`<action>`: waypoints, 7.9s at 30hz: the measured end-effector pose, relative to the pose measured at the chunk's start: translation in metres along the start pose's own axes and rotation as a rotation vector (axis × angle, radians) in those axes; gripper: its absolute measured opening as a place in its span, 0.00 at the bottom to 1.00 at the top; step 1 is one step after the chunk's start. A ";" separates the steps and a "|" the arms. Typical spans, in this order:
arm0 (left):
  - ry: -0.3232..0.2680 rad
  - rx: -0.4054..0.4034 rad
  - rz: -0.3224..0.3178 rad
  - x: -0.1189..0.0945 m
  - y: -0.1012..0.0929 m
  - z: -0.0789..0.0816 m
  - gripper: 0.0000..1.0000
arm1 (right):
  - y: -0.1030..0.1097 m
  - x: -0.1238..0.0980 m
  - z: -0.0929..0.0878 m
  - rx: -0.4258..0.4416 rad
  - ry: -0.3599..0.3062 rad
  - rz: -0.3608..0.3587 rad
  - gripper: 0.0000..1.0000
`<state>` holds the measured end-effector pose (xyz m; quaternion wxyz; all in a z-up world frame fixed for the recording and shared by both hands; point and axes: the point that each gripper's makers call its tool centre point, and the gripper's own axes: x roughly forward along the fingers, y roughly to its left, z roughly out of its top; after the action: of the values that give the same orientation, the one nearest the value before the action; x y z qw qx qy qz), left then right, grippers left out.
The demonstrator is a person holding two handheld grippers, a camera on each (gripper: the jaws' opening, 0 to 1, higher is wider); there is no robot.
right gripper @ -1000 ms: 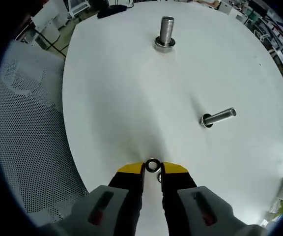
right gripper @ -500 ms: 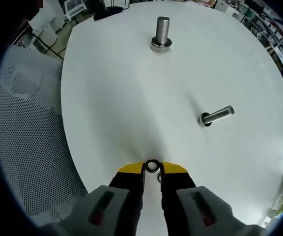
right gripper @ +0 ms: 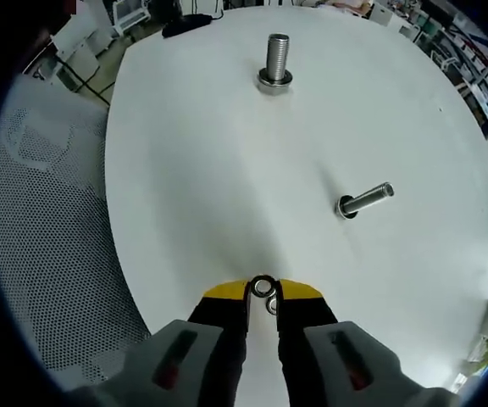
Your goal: Place the washer onto the threaded stud by aligning its center hole with the stud, sliding it down to the base, and recovering from edge contact or off-axis alignment until the washer reaches the visible bottom stop.
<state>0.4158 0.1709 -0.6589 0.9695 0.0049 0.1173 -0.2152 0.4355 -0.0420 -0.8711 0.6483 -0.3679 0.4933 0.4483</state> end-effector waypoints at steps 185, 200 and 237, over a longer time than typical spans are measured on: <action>0.036 -0.024 0.027 0.000 0.009 -0.010 0.23 | -0.020 -0.006 -0.002 0.072 -0.014 -0.011 0.20; 0.037 -0.023 0.024 0.000 0.008 -0.011 0.23 | -0.011 0.001 -0.016 0.096 0.005 0.006 0.20; 0.038 -0.035 0.030 0.000 0.010 -0.012 0.23 | -0.011 0.002 -0.018 0.104 -0.022 -0.007 0.15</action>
<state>0.4178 0.1805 -0.6708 0.9701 -0.0062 0.1396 -0.1985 0.4400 -0.0619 -0.8774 0.6735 -0.3304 0.5074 0.4241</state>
